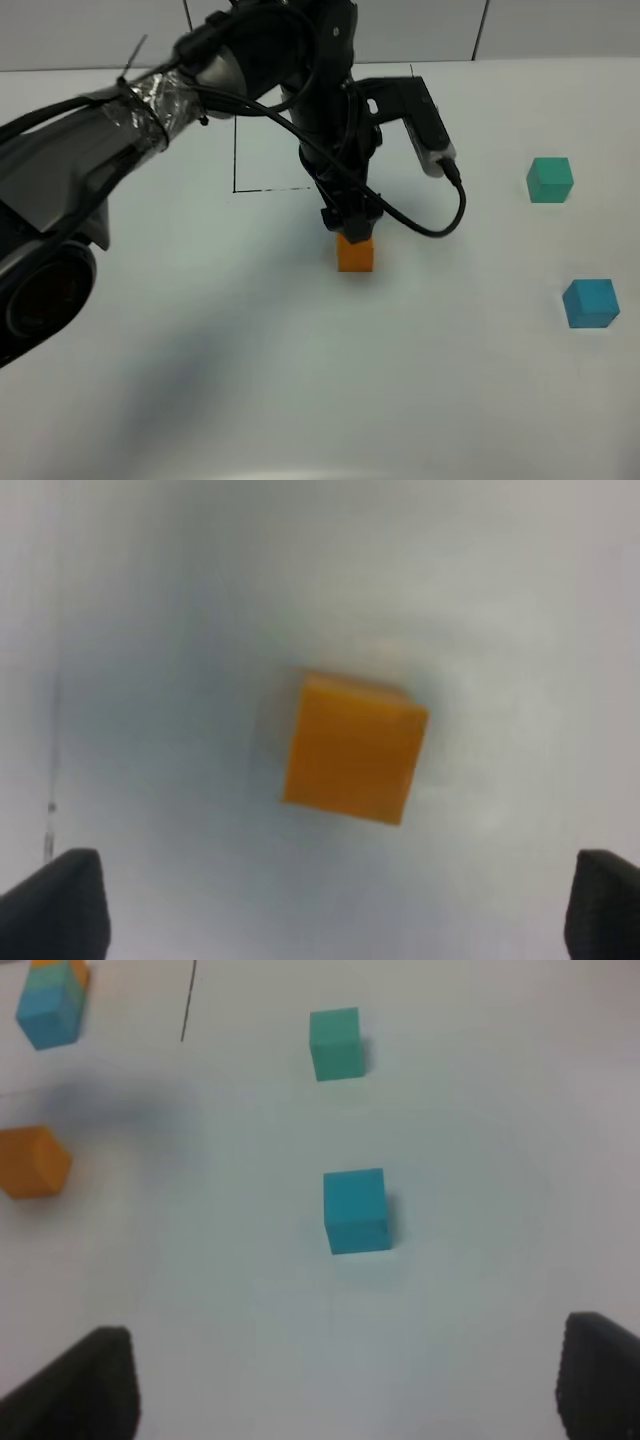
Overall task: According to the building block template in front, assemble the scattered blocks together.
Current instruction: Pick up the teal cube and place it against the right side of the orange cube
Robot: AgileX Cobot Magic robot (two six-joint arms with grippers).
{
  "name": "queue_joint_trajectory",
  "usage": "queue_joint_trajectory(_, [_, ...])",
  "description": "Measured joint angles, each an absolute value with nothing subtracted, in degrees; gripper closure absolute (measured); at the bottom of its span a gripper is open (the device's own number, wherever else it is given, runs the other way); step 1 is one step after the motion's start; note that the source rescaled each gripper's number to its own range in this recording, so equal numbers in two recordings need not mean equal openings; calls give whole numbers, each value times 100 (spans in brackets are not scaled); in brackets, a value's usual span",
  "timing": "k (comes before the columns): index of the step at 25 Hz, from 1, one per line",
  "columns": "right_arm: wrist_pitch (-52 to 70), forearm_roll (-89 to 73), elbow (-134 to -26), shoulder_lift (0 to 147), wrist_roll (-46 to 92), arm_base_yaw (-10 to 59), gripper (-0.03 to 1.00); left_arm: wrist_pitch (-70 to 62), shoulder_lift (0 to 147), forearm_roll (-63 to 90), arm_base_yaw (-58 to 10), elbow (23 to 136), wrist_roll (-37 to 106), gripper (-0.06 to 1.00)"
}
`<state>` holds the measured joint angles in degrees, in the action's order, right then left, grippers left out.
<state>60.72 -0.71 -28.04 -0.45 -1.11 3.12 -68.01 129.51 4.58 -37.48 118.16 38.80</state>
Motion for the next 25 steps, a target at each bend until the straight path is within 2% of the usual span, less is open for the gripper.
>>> queue_joint_trajectory(7, [6072, -89, -2804, -45, -111, 312, 26, -6819, 12345, -142, -3223, 11816, 2330, 1])
queue_joint_trajectory(15, [6072, -89, -2804, -45, -111, 312, 26, -6823, 11840, -130, -2431, 11740, 1628, 11])
queue_joint_trajectory(20, [6072, -89, -2804, -45, -111, 312, 26, -6811, 11283, -121, -1868, 10988, 1328, 18])
queue_joint_trajectory(25, [6072, -89, -2804, -45, -111, 312, 26, -6354, 10389, -123, -1276, 9766, 907, 18])
